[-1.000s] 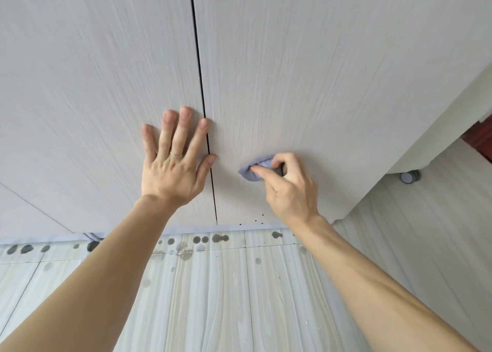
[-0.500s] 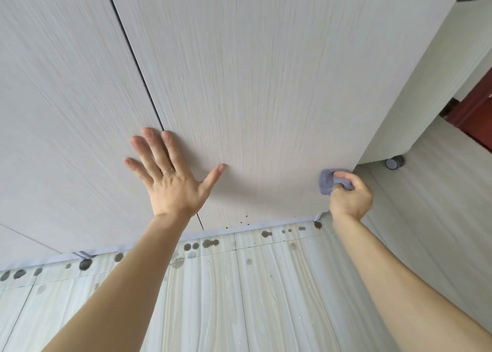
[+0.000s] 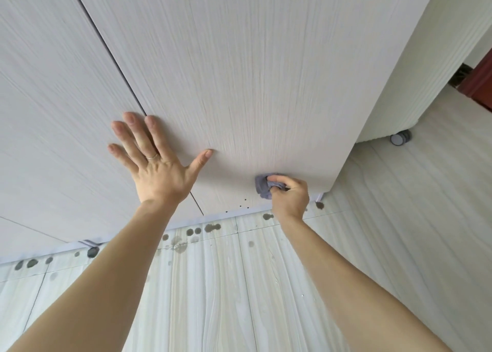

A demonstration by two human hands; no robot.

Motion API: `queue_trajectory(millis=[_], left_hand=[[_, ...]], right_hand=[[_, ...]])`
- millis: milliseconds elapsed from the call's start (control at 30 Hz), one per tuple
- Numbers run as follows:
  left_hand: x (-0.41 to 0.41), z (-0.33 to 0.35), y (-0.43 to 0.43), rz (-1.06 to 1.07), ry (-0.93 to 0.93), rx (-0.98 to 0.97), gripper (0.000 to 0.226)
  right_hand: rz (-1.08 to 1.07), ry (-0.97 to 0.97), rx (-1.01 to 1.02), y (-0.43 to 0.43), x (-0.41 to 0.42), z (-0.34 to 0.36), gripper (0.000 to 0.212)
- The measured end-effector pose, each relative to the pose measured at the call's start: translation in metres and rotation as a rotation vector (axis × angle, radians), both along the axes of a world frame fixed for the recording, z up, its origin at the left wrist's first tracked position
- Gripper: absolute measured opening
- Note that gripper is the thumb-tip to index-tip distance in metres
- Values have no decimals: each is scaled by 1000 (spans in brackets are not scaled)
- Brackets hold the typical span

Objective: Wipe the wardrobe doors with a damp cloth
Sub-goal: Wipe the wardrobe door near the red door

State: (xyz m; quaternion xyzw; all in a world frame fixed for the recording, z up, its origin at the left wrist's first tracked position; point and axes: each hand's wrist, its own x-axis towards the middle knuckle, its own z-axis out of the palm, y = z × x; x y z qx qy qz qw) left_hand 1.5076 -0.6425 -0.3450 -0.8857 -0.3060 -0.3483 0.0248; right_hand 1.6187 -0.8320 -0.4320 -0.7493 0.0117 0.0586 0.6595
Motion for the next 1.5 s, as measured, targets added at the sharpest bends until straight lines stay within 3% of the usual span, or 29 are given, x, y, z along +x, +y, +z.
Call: queue_trajectory(millis=[233,367,467,567,800,900,1033,1133,1500], left_hand=[[4,-3,4,1,-2,28,125],[3,-3,4,-3,15,23,124],[1,-1,4,-15,23,42,123],[-8,-1,10,-48,71,82,123],[-15,-7,24,-117,113,101,114],[-16,-11,28,-122,111,110,112],[-17,-13,30,-142,92,135,113],[-17,-12,29,-154,98,130,114],[-16,-15,27,-111,99,129,110]], right_hand=[[-372,179,159,-37,50,3,47],[-207,203,154,16,4,0,56],[20,184,143,51,-38,11,44],[78,186,112,55,-45,14,35],[-281,280,141,-3,5,21,39],[-295,330,153,14,-5,17,39],[-47,249,134,55,-41,19,39],[-4,228,108,52,-42,25,40],[-374,71,134,-33,43,62,35]])
